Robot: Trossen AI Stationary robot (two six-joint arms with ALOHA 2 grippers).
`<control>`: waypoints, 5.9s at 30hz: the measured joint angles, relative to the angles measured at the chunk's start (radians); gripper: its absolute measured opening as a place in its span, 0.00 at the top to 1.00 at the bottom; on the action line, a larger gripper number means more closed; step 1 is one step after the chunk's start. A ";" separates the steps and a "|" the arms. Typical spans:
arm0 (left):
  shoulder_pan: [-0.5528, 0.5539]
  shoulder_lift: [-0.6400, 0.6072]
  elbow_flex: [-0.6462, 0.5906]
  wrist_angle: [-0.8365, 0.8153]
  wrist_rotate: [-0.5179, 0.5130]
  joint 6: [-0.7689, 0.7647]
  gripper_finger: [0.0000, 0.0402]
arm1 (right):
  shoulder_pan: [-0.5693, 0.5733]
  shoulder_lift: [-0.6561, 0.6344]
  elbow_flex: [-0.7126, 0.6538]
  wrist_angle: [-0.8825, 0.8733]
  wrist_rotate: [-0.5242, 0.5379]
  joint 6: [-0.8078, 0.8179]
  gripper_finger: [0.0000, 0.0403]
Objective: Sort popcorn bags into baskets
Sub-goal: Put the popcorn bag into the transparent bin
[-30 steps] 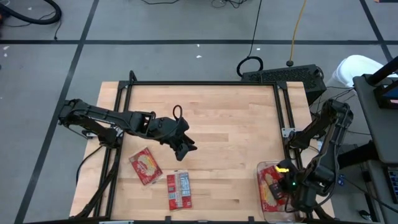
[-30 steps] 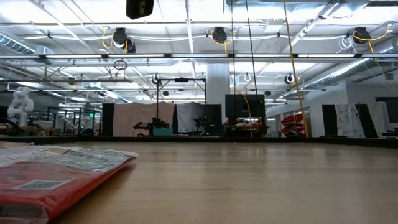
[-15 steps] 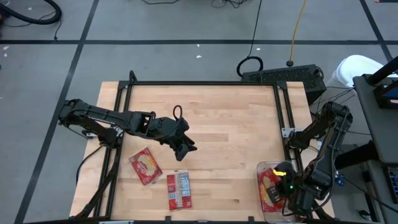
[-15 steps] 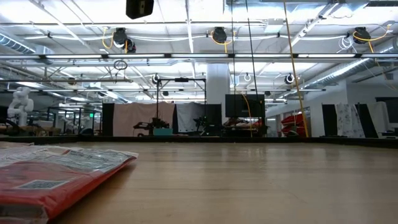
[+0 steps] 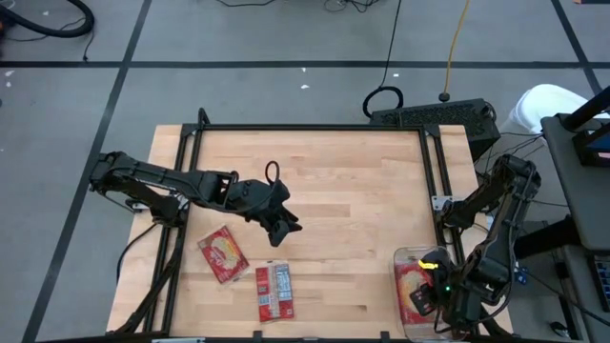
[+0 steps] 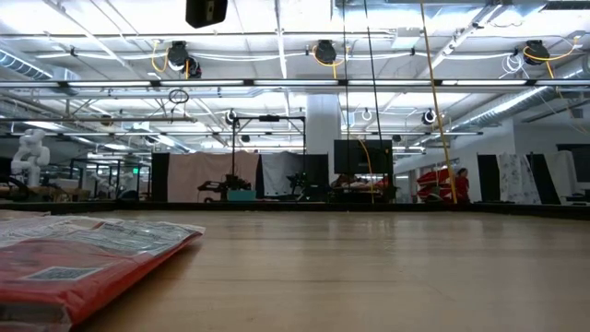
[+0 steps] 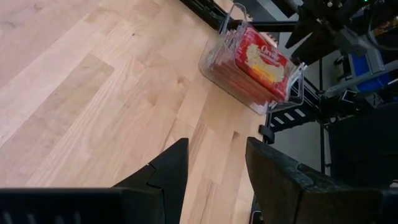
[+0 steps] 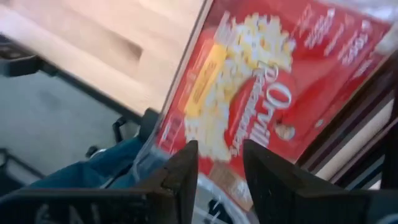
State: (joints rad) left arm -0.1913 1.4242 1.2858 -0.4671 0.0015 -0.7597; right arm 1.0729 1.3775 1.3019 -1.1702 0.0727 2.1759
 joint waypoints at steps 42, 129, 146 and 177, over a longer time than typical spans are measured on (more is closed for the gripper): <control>-0.205 0.119 0.001 -0.271 -0.029 -0.188 0.59 | -0.030 -0.165 -0.169 0.155 0.292 -0.053 1.00; -0.108 -0.088 0.003 0.254 -0.452 0.819 1.00 | -0.802 -0.215 -0.169 1.086 -0.049 -1.508 0.55; -0.024 -0.082 0.002 0.231 -0.511 0.697 1.00 | -0.979 -0.214 -0.169 1.053 0.044 -2.066 0.41; -0.047 -0.161 0.023 0.327 -0.525 0.161 0.71 | -1.006 -0.210 -0.169 0.999 0.059 -2.355 0.98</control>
State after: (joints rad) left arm -0.2383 1.2634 1.3089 -0.1403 -0.5238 -0.5992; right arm 0.0664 1.1676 1.1324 -0.1713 0.1314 -0.1788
